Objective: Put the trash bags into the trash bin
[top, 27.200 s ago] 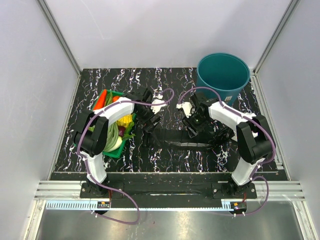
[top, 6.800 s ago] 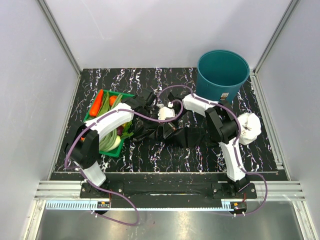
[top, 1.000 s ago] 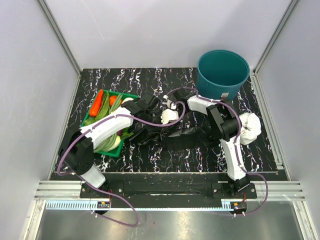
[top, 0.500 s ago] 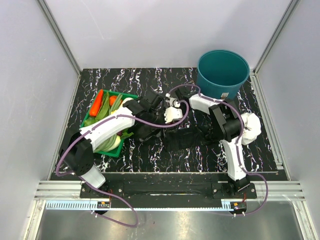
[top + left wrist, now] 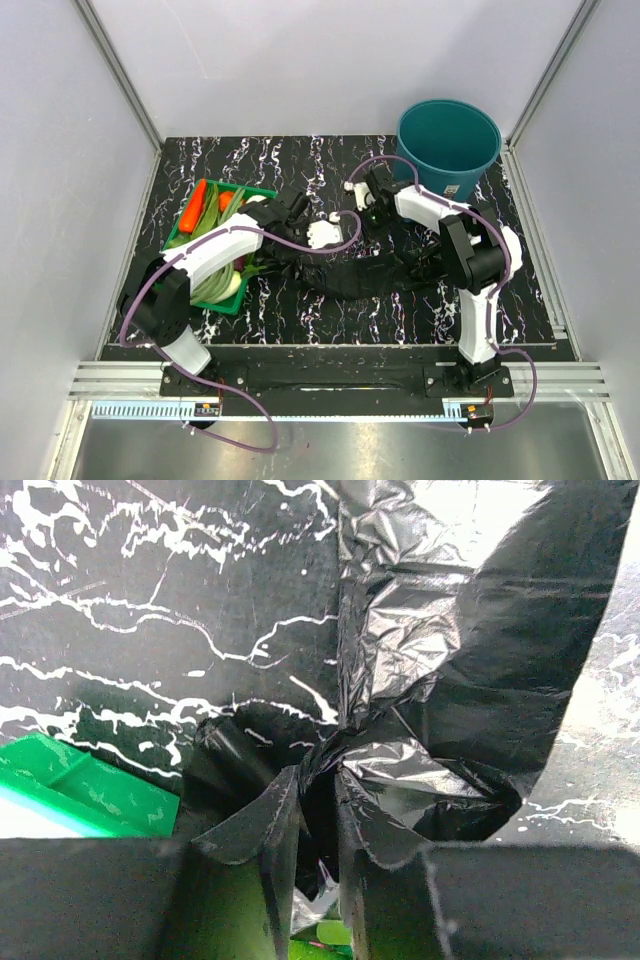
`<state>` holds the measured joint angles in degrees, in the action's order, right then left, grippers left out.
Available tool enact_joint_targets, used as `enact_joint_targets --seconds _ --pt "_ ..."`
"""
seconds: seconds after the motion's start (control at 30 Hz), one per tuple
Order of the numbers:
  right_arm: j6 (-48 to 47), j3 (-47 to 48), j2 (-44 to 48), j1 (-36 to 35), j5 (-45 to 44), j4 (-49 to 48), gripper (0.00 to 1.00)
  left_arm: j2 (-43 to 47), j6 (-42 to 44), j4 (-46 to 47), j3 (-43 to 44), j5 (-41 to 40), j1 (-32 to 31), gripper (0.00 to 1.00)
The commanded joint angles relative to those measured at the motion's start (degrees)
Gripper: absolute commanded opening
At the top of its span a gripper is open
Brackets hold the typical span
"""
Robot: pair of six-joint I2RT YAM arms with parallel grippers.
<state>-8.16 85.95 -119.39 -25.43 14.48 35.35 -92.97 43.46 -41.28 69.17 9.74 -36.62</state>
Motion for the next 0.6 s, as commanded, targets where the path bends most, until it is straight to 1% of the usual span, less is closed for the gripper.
enact_joint_targets --seconds 0.0,0.07,0.1,0.13,0.17,0.23,0.33,0.37,0.4,0.47,0.57 --pt "-6.4 -3.3 5.0 1.3 5.0 3.0 0.15 0.4 2.7 -2.2 0.6 -0.7 1.6 0.25" --pt "-7.7 -4.2 6.0 1.1 10.8 4.7 0.28 0.6 2.9 -2.8 0.1 -0.7 2.0 0.27" --pt "-7.7 -4.6 6.1 1.1 12.8 4.8 0.42 0.7 3.0 -3.4 0.0 0.0 2.1 0.27" --pt "-8.1 -5.1 6.5 1.0 14.8 5.2 0.48 0.8 3.1 -4.1 0.0 0.5 2.2 0.27" --pt "-8.3 -5.8 6.8 0.9 16.1 4.9 0.52 0.8 2.9 -4.2 -0.1 0.7 2.2 0.24" --pt "-9.2 -7.2 7.9 0.5 17.9 4.5 0.55 0.8 2.9 -5.6 -0.1 1.7 2.2 0.11" --pt "-11.3 -8.3 8.5 -0.8 18.8 5.2 0.62 0.5 2.8 -7.3 -0.3 2.2 2.3 0.0" --pt "-11.6 -8.9 8.5 -1.2 18.0 5.3 0.64 0.4 2.4 -7.6 -0.3 2.3 2.2 0.0" --pt "-12.1 -9.7 8.6 -1.5 17.7 5.3 0.71 0.6 2.3 -7.9 -0.5 2.4 2.2 0.0" --pt "-12.9 -10.9 8.8 -2.1 16.0 4.5 0.73 0.9 1.9 -7.9 -0.8 2.6 2.2 0.0" --pt "-13.7 -12.4 8.6 -2.8 11.7 3.1 0.71 1.6 1.3 -8.0 -0.6 3.7 2.2 0.0"
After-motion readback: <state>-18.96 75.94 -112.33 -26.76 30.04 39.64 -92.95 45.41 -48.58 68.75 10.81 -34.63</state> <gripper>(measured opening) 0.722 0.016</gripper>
